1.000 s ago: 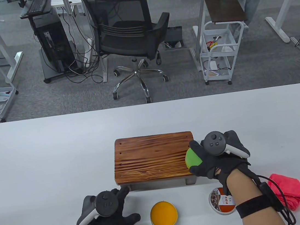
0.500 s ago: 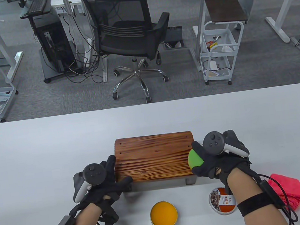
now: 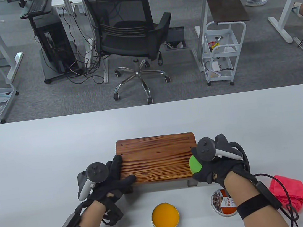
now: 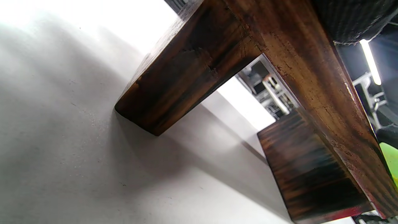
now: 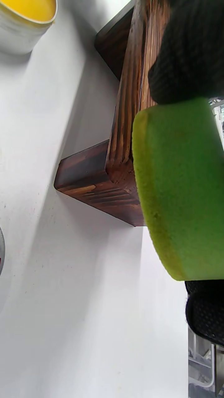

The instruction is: Dip and apply wood wax on stool

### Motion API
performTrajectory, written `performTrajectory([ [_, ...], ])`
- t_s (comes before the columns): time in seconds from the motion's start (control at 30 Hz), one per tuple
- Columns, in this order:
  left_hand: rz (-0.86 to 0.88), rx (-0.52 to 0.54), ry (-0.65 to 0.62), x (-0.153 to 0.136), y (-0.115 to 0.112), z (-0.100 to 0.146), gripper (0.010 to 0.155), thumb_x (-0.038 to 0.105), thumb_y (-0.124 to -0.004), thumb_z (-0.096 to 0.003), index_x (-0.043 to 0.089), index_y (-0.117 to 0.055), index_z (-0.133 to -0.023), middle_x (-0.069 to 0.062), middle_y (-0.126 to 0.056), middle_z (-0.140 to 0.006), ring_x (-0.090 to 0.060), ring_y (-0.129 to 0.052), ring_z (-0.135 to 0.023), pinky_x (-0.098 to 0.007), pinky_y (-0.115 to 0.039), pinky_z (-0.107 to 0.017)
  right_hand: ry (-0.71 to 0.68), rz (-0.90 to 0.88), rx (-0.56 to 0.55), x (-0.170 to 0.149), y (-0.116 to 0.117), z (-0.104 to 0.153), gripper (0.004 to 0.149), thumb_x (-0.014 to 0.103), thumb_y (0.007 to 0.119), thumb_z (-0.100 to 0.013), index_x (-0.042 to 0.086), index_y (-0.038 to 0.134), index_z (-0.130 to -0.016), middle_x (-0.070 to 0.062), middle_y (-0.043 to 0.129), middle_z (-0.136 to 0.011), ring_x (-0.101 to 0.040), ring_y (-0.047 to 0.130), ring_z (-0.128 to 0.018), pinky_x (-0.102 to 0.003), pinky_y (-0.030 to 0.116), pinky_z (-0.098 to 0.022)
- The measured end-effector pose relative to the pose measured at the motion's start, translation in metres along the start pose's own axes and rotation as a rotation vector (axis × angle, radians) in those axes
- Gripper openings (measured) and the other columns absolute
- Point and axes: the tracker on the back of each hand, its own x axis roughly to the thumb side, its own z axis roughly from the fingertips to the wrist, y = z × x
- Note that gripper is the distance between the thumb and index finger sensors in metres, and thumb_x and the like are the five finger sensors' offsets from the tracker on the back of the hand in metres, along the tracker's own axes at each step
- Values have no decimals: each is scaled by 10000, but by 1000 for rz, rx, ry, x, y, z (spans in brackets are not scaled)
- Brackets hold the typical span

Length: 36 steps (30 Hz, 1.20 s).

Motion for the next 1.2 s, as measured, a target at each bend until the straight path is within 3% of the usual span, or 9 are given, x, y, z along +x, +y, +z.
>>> performTrajectory([
  [0.33, -17, -2, 7, -1, 0, 2, 1127, 799, -770, -419, 404, 13, -1128, -238, -20, -1227, -589, -26, -1062, -832, -102, -648, -31, -28, 16, -5, -3, -4, 988, 702, 898, -370, 263, 441, -1128, -229, 437, -1151, -527, 639, -901, -617, 661, -629],
  [0.57, -22, -10, 8, 0, 0, 2, 1123, 798, -768, -423, 404, 12, -1128, -237, -13, -1224, -589, -22, -1062, -833, -100, -647, -69, 72, 22, 25, -6, -10, 985, 696, 897, -369, 261, 440, -1125, -228, 431, -1149, -532, 632, -898, -618, 659, -630],
  [0.77, -19, -10, 7, 0, 0, 2, 1121, 796, -770, -425, 407, 10, -1129, -239, -12, -1224, -591, -22, -1061, -834, -99, -645, -2, 88, 25, 22, -14, -18, 974, 692, 909, -368, 261, 472, -1124, -227, 452, -1149, -530, 638, -894, -619, 658, -627],
  [0.97, -23, -12, 7, 0, 0, 2, 1118, 797, -770, -426, 409, 9, -1128, -238, -5, -1222, -589, -17, -1061, -835, -97, -645, -71, 115, 42, 41, -11, -18, 975, 686, 910, -365, 263, 465, -1122, -225, 442, -1147, -532, 631, -895, -619, 658, -629],
  [1.2, -24, -12, 8, 0, 0, 2, 1116, 798, -767, -426, 411, 8, -1129, -240, -5, -1222, -590, -20, -1061, -835, -99, -645, -18, 100, 43, 37, -18, -30, 970, 678, 918, -367, 255, 477, -1121, -228, 441, -1145, -538, 623, -888, -623, 652, -623],
])
